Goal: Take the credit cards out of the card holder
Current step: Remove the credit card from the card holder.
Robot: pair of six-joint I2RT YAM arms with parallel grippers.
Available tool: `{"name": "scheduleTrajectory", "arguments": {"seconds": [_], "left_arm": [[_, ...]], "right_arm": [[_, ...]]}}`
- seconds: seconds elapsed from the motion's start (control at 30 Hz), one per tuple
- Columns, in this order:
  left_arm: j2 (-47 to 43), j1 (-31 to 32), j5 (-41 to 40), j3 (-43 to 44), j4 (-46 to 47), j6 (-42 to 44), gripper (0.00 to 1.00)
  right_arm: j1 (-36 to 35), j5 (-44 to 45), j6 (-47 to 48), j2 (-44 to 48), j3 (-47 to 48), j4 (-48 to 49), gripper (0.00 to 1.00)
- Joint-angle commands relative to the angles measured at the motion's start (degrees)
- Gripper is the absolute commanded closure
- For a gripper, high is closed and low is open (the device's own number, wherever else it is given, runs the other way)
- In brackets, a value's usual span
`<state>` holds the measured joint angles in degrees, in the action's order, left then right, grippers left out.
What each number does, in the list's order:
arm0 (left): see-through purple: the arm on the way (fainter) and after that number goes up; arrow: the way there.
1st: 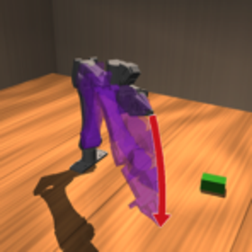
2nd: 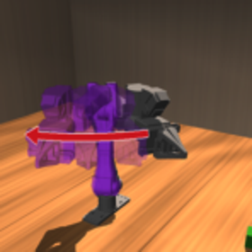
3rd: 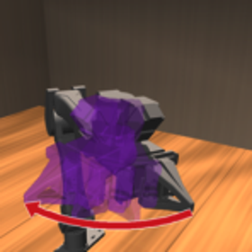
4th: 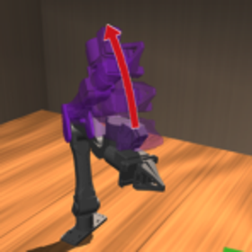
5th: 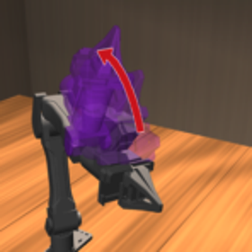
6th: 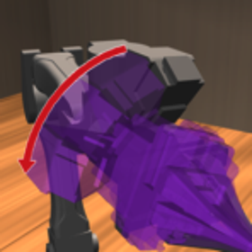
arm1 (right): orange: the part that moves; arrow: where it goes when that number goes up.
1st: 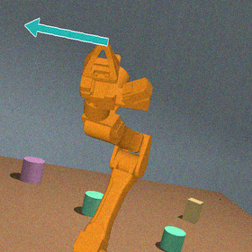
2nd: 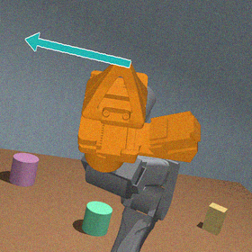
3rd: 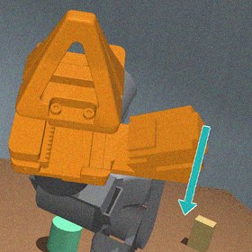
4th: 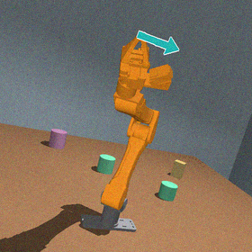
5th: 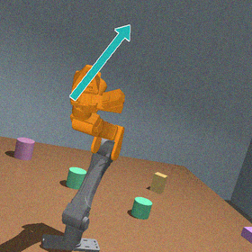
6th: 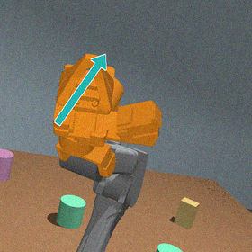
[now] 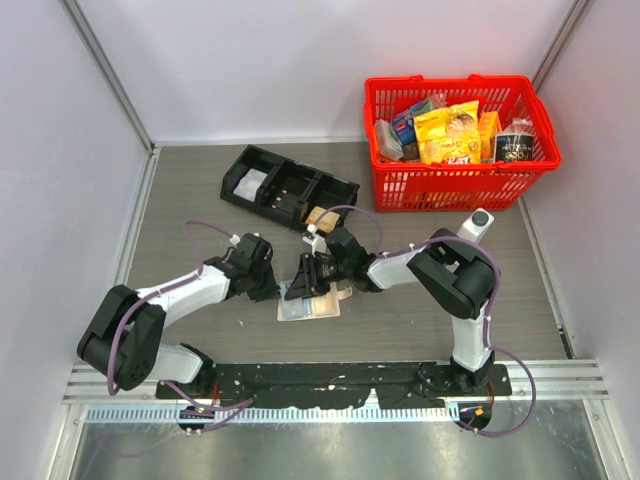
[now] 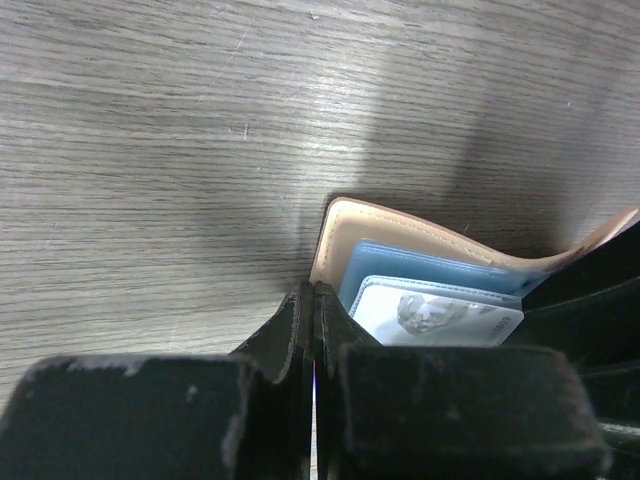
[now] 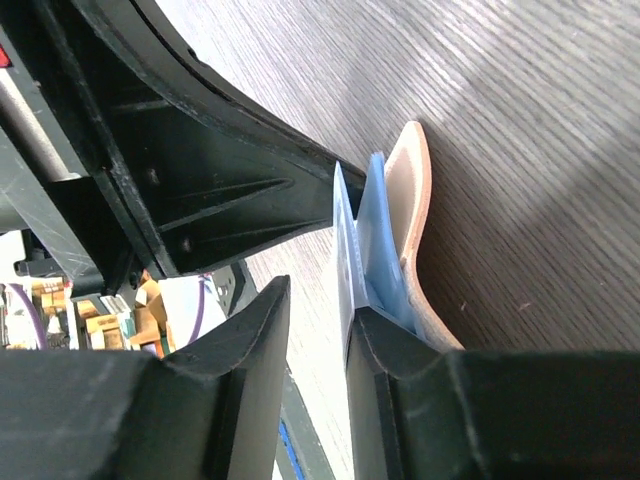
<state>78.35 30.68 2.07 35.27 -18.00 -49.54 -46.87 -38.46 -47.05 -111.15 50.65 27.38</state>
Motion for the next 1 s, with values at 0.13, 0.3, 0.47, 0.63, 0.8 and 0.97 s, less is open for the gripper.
{"name": "scheduleTrajectory", "arguments": {"seconds": [0.13, 0.3, 0.47, 0.63, 0.8, 0.97], "left_arm": [[0.50, 0.61, -4.96, -2.66, -0.63, -2.76, 1.00], [-0.21, 0.44, -7.16, -3.10, -2.21, -3.02, 1.00], [-0.47, 0.17, -7.25, -3.10, -2.57, -3.19, 1.00], [-1.27, -0.35, -7.60, -3.45, -2.74, -3.11, 1.00], [-4.15, -1.06, -5.50, -3.62, -0.91, -2.93, 1.00], [-16.09, -0.97, -3.74, -4.24, 1.82, -1.88, 0.88]], "right_arm": [[0.55, -3.11, -4.54, 1.54, -1.43, 12.07, 0.73], [3.89, -5.57, -9.72, 3.40, -7.58, 21.75, 0.78], [4.77, -6.10, -10.08, 3.93, -9.25, 23.33, 0.79], [6.44, -6.54, -10.17, 5.07, -11.01, 24.39, 0.84], [6.71, -6.63, -10.52, 4.72, -11.28, 24.66, 0.86], [6.71, -6.28, -9.91, 4.02, -10.40, 23.60, 0.89]]}}
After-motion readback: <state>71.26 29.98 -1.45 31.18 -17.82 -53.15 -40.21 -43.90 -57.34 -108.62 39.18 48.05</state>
